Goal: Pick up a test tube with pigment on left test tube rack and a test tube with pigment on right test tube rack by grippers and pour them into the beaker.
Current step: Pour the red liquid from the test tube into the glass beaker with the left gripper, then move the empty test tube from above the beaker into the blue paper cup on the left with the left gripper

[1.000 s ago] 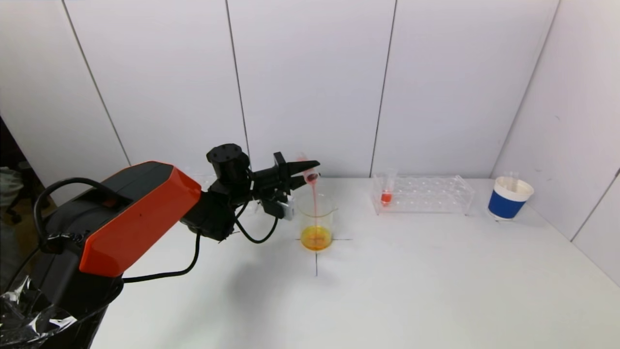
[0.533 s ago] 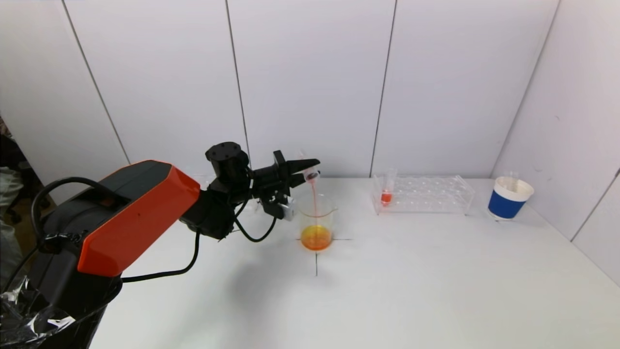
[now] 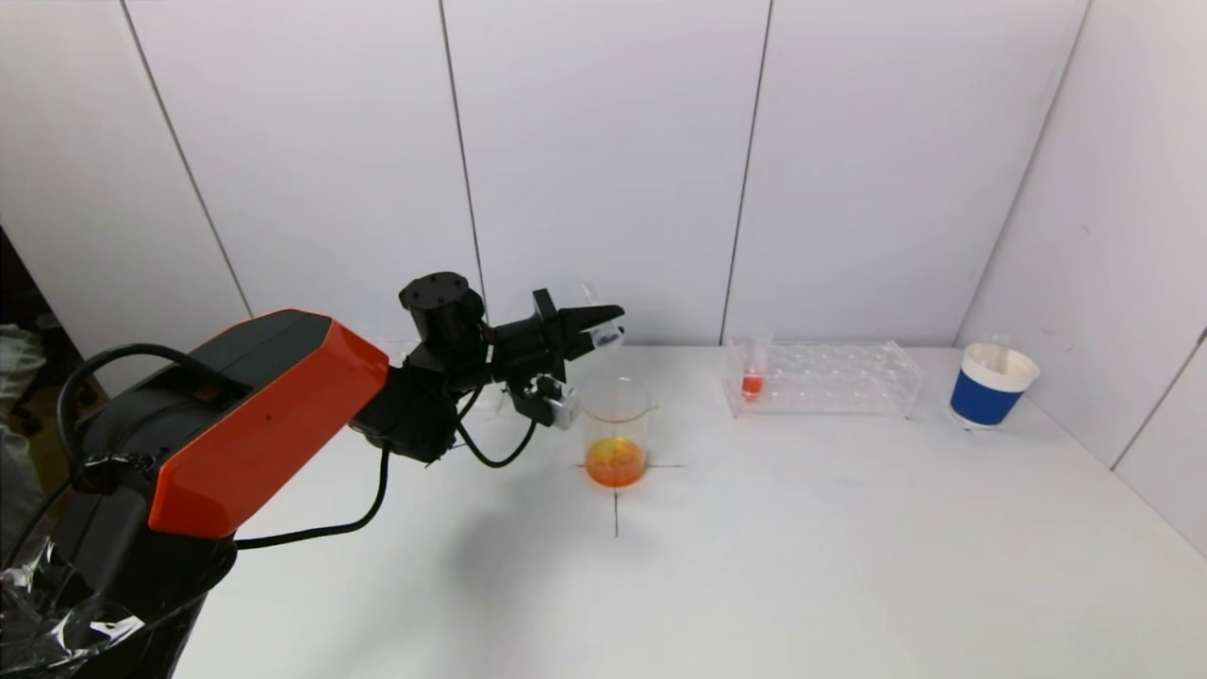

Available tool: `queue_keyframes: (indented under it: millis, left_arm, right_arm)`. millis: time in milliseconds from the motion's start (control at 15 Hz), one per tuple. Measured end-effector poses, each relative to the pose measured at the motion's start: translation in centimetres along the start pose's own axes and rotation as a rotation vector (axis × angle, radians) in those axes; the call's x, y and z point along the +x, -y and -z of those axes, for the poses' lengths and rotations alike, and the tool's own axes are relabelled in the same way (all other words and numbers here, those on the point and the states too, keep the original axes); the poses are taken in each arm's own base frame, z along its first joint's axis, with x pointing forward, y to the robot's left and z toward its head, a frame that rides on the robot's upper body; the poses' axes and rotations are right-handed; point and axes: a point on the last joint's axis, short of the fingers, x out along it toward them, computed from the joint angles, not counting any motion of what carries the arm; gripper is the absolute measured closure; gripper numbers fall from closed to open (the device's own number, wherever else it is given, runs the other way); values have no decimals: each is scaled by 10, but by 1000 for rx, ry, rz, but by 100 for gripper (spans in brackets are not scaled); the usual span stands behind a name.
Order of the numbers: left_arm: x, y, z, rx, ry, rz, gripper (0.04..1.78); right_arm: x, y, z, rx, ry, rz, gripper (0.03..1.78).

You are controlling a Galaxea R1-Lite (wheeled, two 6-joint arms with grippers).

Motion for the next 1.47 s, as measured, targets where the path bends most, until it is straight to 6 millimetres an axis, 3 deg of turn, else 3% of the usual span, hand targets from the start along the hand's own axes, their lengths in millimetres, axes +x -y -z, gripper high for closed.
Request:
queue_keyframes:
  millis: [1133,1467]
  left_arm:
    - [2,-5,-3,99,26,-8,136]
    - [1,-5,-3,-19,-5,-5,136]
  right_arm:
    - [0,0,0,0,0,0,4]
    - [0,0,0,0,0,0,4]
